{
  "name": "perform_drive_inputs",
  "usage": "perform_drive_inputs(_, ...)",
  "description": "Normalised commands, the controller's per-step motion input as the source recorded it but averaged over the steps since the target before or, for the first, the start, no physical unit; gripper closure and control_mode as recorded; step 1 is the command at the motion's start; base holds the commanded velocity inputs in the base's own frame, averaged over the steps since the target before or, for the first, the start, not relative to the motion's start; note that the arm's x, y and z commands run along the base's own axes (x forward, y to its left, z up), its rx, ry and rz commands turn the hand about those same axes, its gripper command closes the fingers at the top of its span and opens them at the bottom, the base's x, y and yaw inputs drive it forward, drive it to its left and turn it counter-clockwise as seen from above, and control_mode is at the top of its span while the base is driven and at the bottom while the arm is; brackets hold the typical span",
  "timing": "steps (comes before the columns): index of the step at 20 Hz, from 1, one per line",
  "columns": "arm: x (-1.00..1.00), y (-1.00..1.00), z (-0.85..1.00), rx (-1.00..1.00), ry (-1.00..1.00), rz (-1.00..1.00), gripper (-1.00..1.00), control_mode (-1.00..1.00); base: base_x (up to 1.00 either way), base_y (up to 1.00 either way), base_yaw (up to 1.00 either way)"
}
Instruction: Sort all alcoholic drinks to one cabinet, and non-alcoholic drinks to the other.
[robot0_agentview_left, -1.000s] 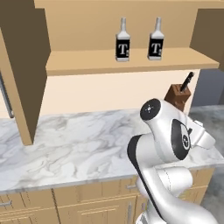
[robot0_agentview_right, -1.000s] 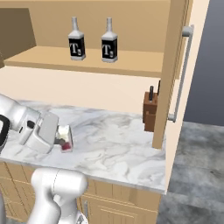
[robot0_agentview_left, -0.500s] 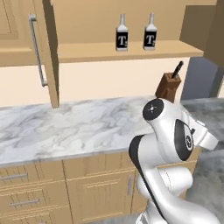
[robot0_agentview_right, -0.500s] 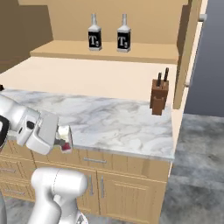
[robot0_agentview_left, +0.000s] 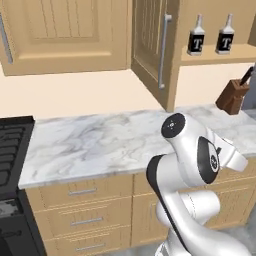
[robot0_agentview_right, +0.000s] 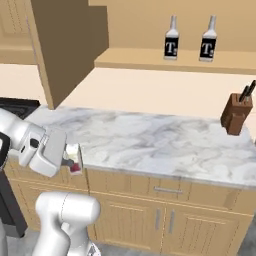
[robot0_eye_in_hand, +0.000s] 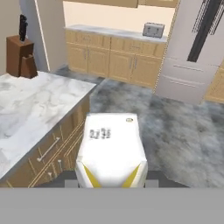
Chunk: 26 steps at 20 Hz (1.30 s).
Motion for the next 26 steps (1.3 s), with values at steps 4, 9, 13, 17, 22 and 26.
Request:
perform_drive_inputs(4,0.0,0.0,0.0,0.0,0.0,0.0,1.0,1.0,-0.61,0.89,-0.03)
perform_drive_inputs(9,0.0,0.0,0.0,0.0,0.0,0.0,1.0,1.0,-0.3,0.92,-0.01)
perform_drive_inputs(13,0.0,0.0,0.0,0.0,0.0,0.0,1.0,1.0,0.0,1.0,0.0)
perform_drive_inputs(17,0.0,0.0,0.0,0.0,0.0,0.0,1.0,1.0,0.0,1.0,0.0)
perform_drive_inputs(22,0.0,0.0,0.0,0.0,0.0,0.0,1.0,1.0,-0.01,1.0,0.0)
perform_drive_inputs(26,0.0,0.0,0.0,0.0,0.0,0.0,1.0,1.0,0.0,1.0,-0.01)
